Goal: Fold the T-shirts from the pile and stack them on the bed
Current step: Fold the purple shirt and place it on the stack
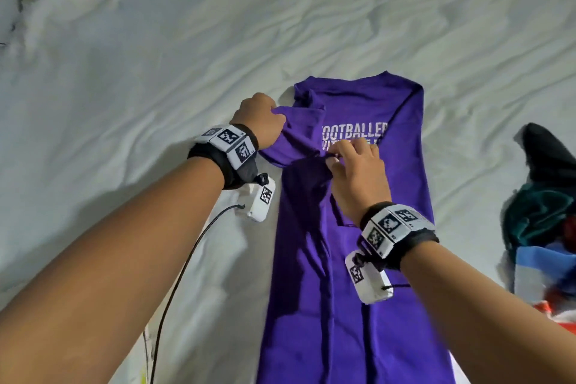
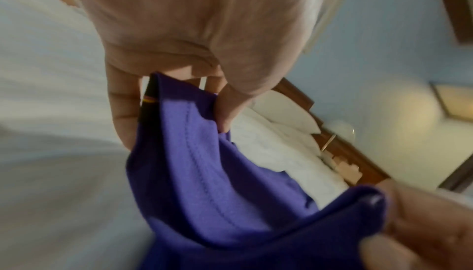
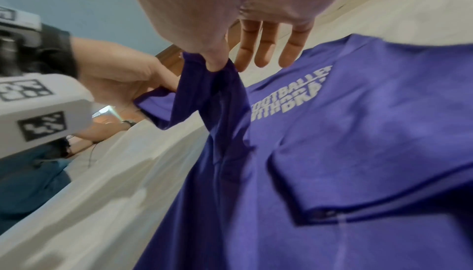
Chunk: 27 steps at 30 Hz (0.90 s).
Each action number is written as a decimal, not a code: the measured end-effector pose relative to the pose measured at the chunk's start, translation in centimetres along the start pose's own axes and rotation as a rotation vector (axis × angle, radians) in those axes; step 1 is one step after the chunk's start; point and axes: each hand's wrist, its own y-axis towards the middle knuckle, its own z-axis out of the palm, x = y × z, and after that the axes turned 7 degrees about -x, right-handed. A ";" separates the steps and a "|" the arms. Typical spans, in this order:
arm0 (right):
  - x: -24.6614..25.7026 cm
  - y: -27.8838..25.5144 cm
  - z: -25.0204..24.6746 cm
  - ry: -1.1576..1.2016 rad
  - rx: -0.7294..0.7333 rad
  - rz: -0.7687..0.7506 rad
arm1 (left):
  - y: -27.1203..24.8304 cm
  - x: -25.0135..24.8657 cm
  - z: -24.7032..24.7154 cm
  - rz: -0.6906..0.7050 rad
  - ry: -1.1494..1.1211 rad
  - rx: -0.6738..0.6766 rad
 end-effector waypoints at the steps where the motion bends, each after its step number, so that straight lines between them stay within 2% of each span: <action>1: -0.9 -0.1 -0.8 0.016 -0.027 0.009 | -0.7 -0.8 0.1 -0.011 -0.065 0.001; 4: -3.7 -0.9 -2.7 0.051 -0.051 0.010 | -3.4 -1.6 1.5 -0.092 -0.311 -0.028; 7: -6.8 -2.2 -3.5 -0.004 0.005 -0.037 | -6.8 -0.4 4.6 -0.279 -0.575 -0.049; 10: -9.7 -3.4 -4.0 -0.094 0.066 -0.086 | -9.7 1.4 8.3 -0.480 -0.626 -0.001; 12: -10.2 -4.0 -4.2 -0.158 0.120 -0.096 | -10.8 2.5 10.2 -0.523 -0.599 0.002; 15: -9.0 -4.7 -4.6 -0.319 0.232 -0.078 | -11.4 3.4 11.1 -0.514 -0.549 -0.053; 20: -5.3 -4.5 -2.8 -0.262 0.061 -0.067 | -11.6 3.3 10.9 -0.332 -0.410 -0.094; 21: -4.7 -4.4 -1.7 -0.248 0.080 -0.045 | -11.4 3.5 11.0 -0.315 -0.381 -0.090; 25: -4.5 -6.2 3.7 -0.314 0.307 0.049 | -11.1 4.2 10.8 -0.300 -0.307 -0.130; 27: -4.5 -7.4 5.3 -0.341 0.314 0.077 | -11.0 5.0 10.7 -0.307 -0.298 -0.142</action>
